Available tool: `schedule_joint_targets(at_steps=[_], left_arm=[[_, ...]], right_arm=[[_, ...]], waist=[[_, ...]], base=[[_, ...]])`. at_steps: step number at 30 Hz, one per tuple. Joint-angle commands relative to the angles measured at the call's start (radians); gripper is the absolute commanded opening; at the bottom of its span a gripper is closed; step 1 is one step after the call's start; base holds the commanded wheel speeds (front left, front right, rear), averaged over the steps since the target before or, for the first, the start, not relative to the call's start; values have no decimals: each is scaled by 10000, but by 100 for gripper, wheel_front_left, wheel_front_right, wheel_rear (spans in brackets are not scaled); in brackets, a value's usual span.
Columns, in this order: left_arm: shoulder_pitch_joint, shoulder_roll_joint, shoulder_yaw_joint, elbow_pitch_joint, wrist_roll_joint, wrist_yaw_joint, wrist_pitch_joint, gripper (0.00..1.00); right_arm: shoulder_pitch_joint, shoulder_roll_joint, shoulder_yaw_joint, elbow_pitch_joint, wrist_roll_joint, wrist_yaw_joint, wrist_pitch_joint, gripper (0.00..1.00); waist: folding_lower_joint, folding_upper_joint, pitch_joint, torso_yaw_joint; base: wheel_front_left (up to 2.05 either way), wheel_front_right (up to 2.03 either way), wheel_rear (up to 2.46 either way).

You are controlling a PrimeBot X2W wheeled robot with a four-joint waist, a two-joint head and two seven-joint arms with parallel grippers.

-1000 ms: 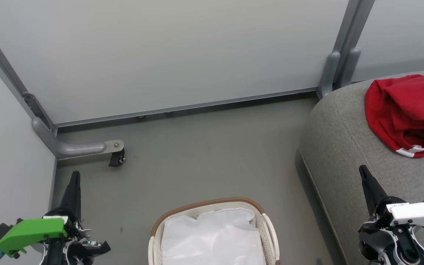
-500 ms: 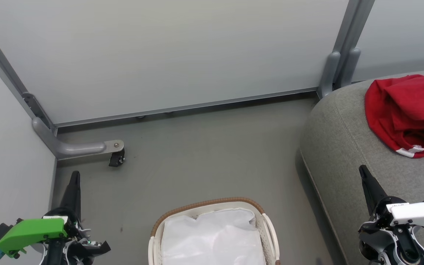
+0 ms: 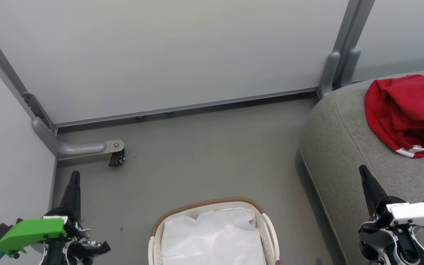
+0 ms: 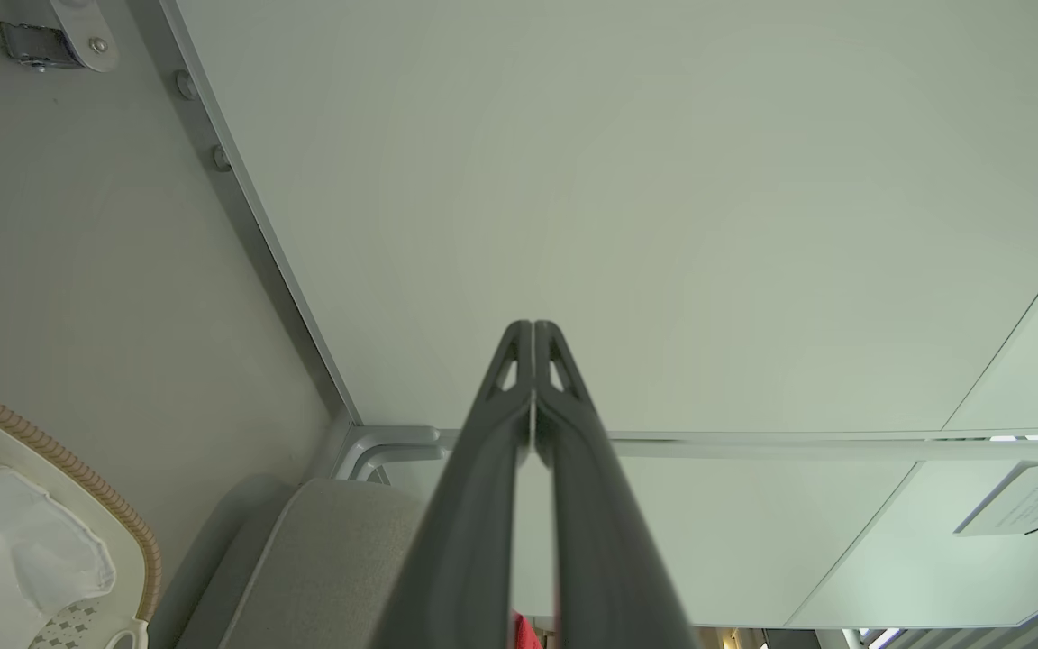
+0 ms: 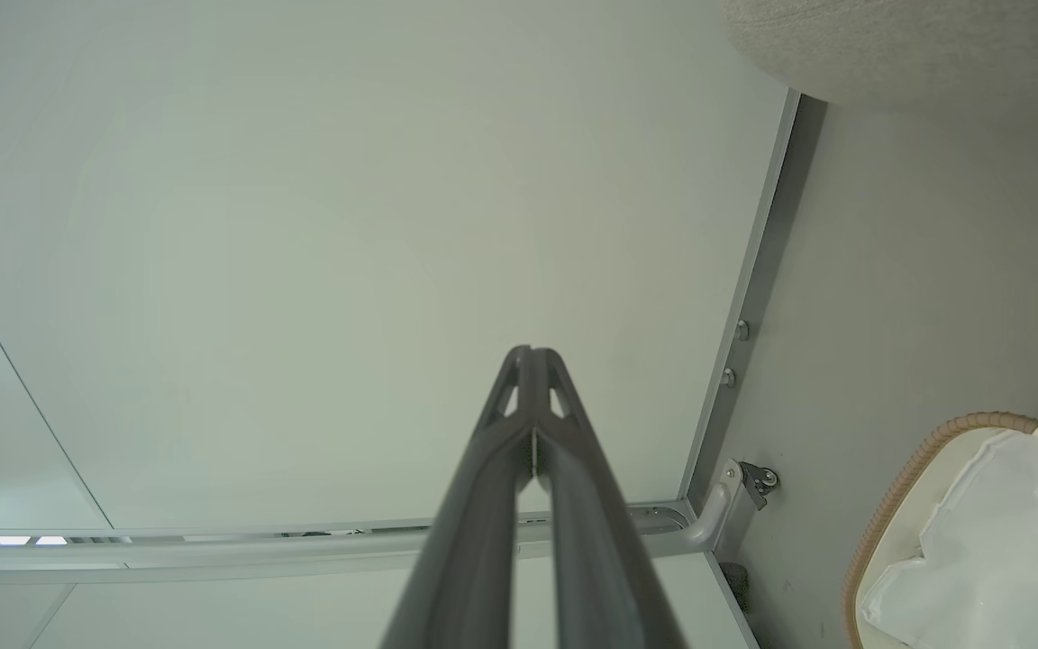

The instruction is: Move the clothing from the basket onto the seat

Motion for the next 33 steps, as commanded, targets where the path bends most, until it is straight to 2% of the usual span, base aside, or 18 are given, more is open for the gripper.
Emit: schedule_joint_targets(at_steps=[1, 33], left_arm=[[-105, 42, 31, -21, -4, -19, 40, 0], [-106, 35, 35, -21, 5, -19, 42, 0]], right_arm=[[-80, -59, -18, -35, 34, -3, 30, 0], [-79, -59, -17, -35, 35, -3, 29, 0]], waist=[[0, 0, 0, 0], [0, 0, 0, 0]], base=[[0, 0, 0], [0, 0, 0]])
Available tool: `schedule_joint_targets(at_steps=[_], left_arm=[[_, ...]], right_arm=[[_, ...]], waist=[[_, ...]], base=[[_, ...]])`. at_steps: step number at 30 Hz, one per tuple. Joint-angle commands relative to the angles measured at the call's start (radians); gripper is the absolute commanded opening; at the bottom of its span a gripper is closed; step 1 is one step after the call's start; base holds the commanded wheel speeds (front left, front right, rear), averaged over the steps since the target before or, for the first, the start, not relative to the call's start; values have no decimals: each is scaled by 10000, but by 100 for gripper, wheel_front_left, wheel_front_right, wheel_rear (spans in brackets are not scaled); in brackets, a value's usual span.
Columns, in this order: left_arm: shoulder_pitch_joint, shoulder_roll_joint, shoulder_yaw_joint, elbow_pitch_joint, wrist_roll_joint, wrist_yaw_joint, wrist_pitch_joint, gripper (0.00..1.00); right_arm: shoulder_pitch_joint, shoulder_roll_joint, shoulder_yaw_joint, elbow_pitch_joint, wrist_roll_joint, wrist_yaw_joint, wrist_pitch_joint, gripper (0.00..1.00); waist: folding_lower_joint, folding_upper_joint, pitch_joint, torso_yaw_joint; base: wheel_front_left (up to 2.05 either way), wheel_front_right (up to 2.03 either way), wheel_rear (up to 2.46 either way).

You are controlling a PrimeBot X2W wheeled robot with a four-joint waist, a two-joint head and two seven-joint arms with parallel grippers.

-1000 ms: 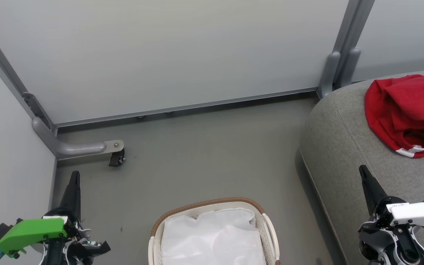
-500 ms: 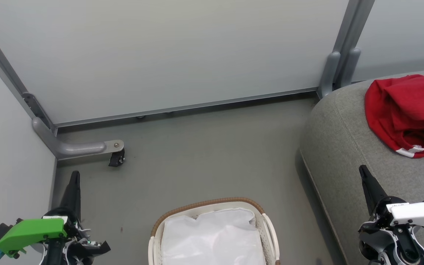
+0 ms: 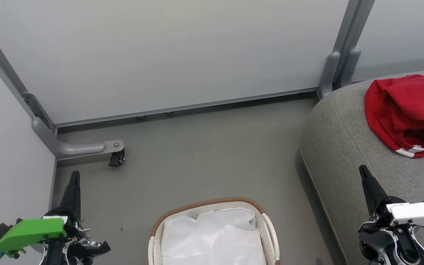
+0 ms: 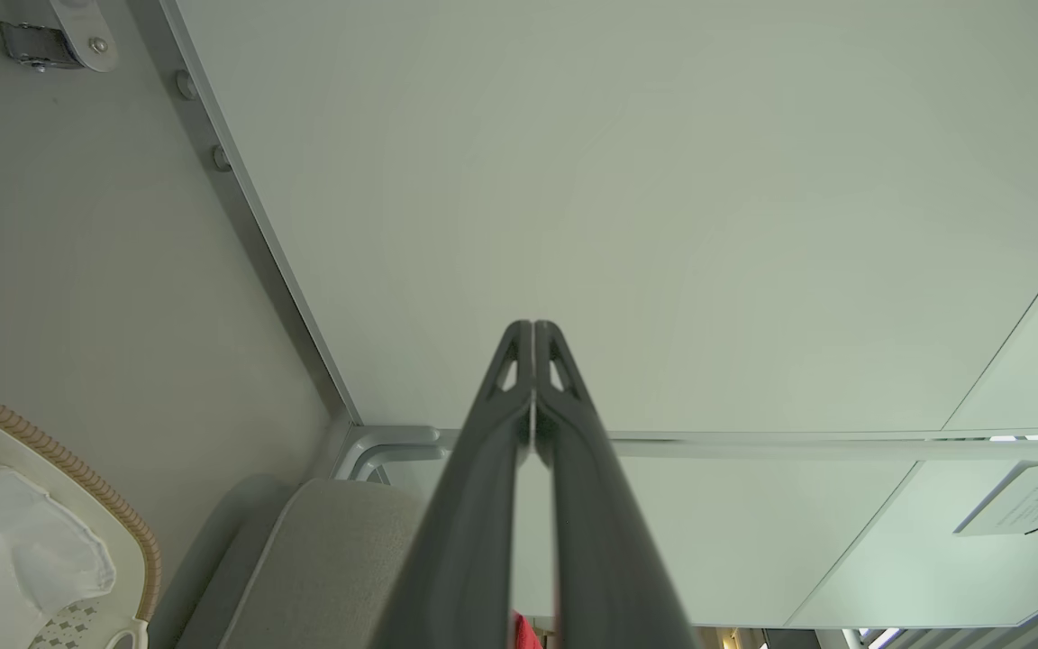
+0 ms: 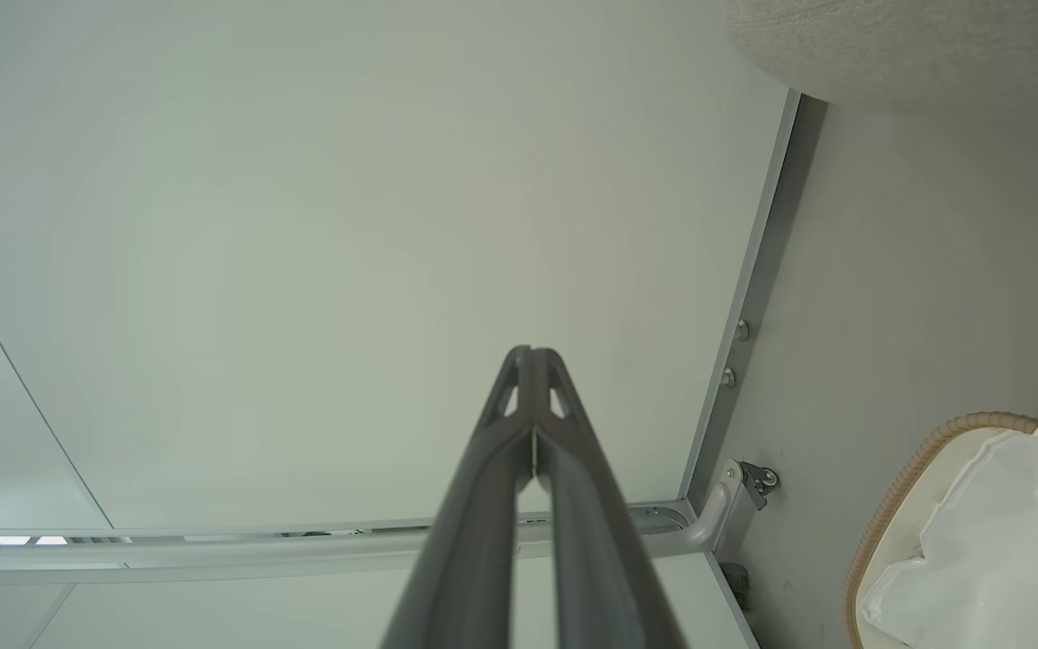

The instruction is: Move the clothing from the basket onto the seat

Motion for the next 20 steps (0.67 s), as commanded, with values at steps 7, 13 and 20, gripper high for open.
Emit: schedule_joint_targets(at_steps=[7, 13, 20], left_arm=[[-106, 35, 29, -19, 6, -19, 35, 0], [-106, 35, 30, -19, 7, -19, 36, 0], [-107, 34, 30, -19, 8, -19, 37, 0]], right_arm=[[-78, -59, -17, -35, 35, -3, 29, 0], [-78, -60, -17, -35, 35, -3, 29, 0], [-78, -60, -16, -34, 36, -3, 29, 0]], waist=[[0, 0, 0, 0], [0, 0, 0, 0], [0, 0, 0, 0]], base=[[0, 0, 0], [0, 0, 0], [0, 0, 0]])
